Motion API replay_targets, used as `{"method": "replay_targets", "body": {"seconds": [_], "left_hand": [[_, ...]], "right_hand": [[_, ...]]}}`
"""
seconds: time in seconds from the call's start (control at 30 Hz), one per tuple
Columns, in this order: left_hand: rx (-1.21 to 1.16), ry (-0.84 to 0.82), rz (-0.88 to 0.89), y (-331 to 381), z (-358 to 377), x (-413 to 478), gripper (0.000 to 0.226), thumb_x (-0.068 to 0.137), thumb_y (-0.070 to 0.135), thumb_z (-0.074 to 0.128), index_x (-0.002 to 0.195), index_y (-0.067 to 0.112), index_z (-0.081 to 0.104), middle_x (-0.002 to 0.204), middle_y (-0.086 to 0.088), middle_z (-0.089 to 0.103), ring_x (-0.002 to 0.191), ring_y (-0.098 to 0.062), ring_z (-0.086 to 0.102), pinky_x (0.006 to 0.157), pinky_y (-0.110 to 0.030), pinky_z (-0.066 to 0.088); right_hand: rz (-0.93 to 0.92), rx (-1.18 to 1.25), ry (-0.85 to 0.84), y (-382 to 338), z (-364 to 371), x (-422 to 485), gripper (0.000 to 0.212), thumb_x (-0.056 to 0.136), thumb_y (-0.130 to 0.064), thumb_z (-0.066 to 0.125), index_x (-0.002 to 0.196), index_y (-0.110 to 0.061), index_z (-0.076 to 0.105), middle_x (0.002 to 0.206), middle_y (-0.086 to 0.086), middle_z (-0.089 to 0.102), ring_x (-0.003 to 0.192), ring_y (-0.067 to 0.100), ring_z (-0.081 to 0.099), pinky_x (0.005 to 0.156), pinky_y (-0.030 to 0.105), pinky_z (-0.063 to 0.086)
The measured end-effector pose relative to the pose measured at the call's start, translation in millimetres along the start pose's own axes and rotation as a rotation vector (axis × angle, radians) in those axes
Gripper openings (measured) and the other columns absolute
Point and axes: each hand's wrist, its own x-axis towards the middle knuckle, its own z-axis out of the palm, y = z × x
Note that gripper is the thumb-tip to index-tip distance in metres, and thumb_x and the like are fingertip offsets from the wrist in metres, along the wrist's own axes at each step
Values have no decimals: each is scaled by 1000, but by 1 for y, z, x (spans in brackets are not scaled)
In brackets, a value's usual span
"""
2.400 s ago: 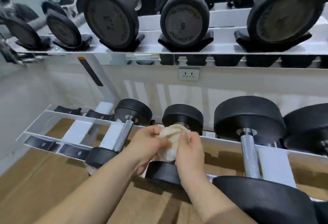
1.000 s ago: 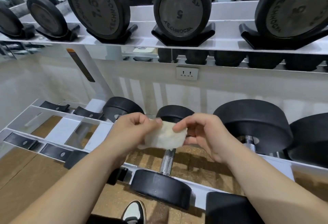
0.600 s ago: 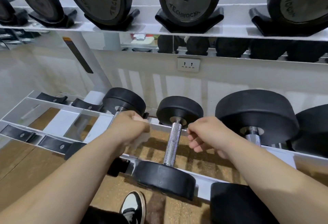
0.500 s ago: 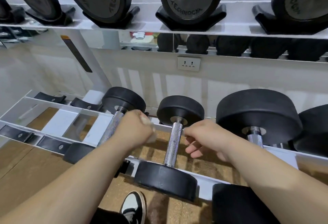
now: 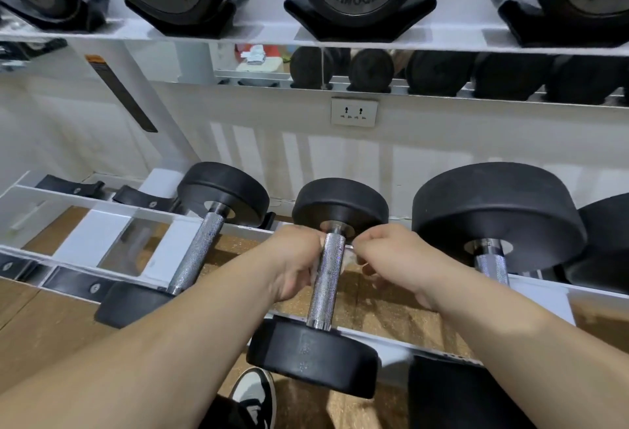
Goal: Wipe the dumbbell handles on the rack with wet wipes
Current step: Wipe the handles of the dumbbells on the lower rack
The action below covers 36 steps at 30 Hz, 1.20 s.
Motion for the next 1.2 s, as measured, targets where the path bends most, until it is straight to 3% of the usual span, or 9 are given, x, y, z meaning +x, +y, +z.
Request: {"method": "replay_targets", "body": {"seconds": [0.2, 0.37, 0.53, 0.63, 0.73, 0.87, 0.93, 1.07, 1.2], "left_hand": [[172, -75, -87, -6, -27, 4, 41, 94, -21, 31, 87, -3, 68, 85, -22, 72, 87, -39, 73, 64, -38, 59], [61, 49, 92, -7, -13, 3, 46, 82, -25, 28, 79, 2, 65, 72, -16, 54, 51, -23, 48, 50, -25, 38], [470, -67, -31, -23, -30, -16, 40, 87, -20, 35, 82, 6, 64, 80, -18, 62, 60, -18, 65, 54, -28, 58], [398, 5, 80, -13, -34, -12, 42, 88, -20, 37, 77, 5, 68, 77, -18, 65, 65, -25, 64, 72, -41, 60], [247, 121, 202, -12, -23, -10, 40, 90, -18, 40, 81, 2, 74, 77, -18, 68, 73, -26, 62, 73, -40, 54], [777, -82, 96, -23, -38, -22, 29, 89, -5, 57, 73, 12, 75, 69, -6, 66, 71, -21, 53, 73, -35, 53], [892, 2, 87, -15, -47, -25, 27, 83, -6, 53, 76, 9, 74, 76, -12, 75, 70, -25, 61, 67, -36, 51], [569, 302, 227, -4, -42, -29, 11, 95, -6, 51, 100, 0, 59, 77, 0, 72, 57, -13, 63, 45, -21, 47], [757, 440, 282, -11, -38, -22, 10, 89, 13, 67, 88, 4, 71, 73, -4, 70, 71, -25, 67, 61, -25, 53]], "right_hand": [[9, -25, -67, -1, 2, -2, 12, 75, -33, 56, 67, -27, 61, 71, 7, 53, 71, 25, 50, 68, 38, 45], [26, -31, -62, 2, 3, 2, 15, 86, -26, 58, 74, -22, 65, 78, 9, 56, 73, 28, 52, 68, 39, 47], [24, -69, -73, 3, 5, 3, 13, 87, -20, 58, 78, -23, 66, 80, 10, 56, 76, 27, 54, 68, 38, 47], [37, -66, -96, 1, 6, 0, 13, 87, -16, 57, 83, -18, 69, 81, 13, 57, 75, 29, 55, 66, 40, 49], [63, -37, -119, 0, 7, -1, 18, 89, -12, 55, 85, -3, 71, 80, 17, 59, 73, 31, 57, 64, 41, 50], [67, -54, -134, 0, 6, -2, 25, 93, -13, 56, 104, 5, 71, 85, 17, 62, 73, 28, 61, 65, 40, 51], [57, -59, -142, -1, 6, -2, 26, 96, -13, 57, 108, 6, 70, 87, 15, 60, 72, 27, 62, 64, 39, 52], [74, -11, -161, -2, 6, -7, 20, 99, -14, 55, 96, -1, 70, 86, 16, 58, 71, 26, 60, 65, 38, 51], [93, 57, -131, -10, 8, -10, 23, 101, -24, 60, 96, -4, 68, 89, 13, 61, 71, 24, 64, 64, 34, 56]]}}
